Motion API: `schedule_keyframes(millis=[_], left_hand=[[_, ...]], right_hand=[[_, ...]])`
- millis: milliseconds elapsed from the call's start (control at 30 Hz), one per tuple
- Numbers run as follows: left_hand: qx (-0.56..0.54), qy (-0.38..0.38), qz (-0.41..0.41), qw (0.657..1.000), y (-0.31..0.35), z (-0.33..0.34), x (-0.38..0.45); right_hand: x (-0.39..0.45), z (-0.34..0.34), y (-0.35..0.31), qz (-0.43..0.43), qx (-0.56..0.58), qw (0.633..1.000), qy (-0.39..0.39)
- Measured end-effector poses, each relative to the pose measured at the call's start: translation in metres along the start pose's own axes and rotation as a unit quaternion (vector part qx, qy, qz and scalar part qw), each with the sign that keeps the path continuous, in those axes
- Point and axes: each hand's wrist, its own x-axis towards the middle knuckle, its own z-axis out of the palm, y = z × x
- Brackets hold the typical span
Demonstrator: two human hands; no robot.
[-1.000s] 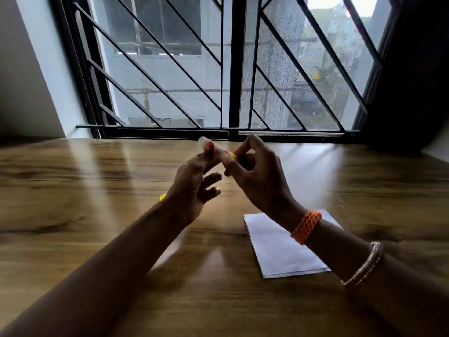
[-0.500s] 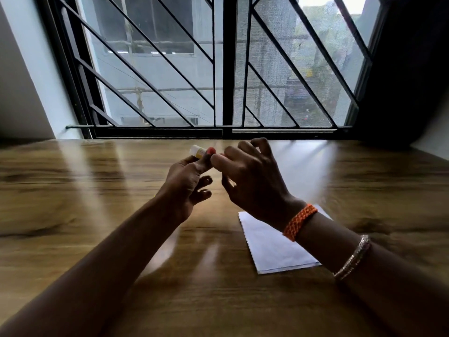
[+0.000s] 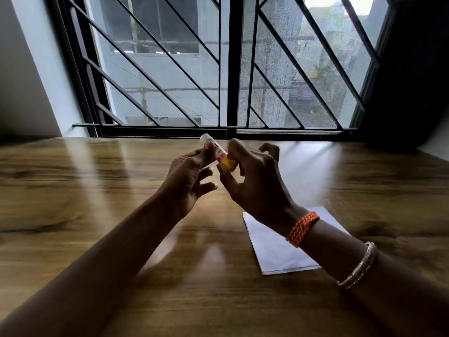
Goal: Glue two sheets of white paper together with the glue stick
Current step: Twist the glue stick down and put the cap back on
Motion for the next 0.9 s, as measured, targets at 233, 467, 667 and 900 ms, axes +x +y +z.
schedule_keyframes(millis=[233, 467, 667, 900], left_hand=[[0.001, 0.022, -0.013, 1.0, -0.001, 0.003, -0.001], [-0.001, -0.016, 0.005, 1.0, 0.001, 0.003, -0.003], [0.031, 0.002, -0.006, 1.0, 0.0, 0.003, -0.001], [0.059, 0.012, -0.044, 0.997, 0.005, -0.001, 0.001]], right_hand=[[0.002, -0.005, 0.004, -0.118, -0.222, 0.968, -0.012], [0.003, 0.0, 0.005, 0.083, 0.122, 0.989, 0.024], [0.002, 0.002, 0.005, 0.061, 0.104, 0.993, -0.008], [0.001, -0.002, 0.017, -0.122, -0.101, 0.987, -0.005]])
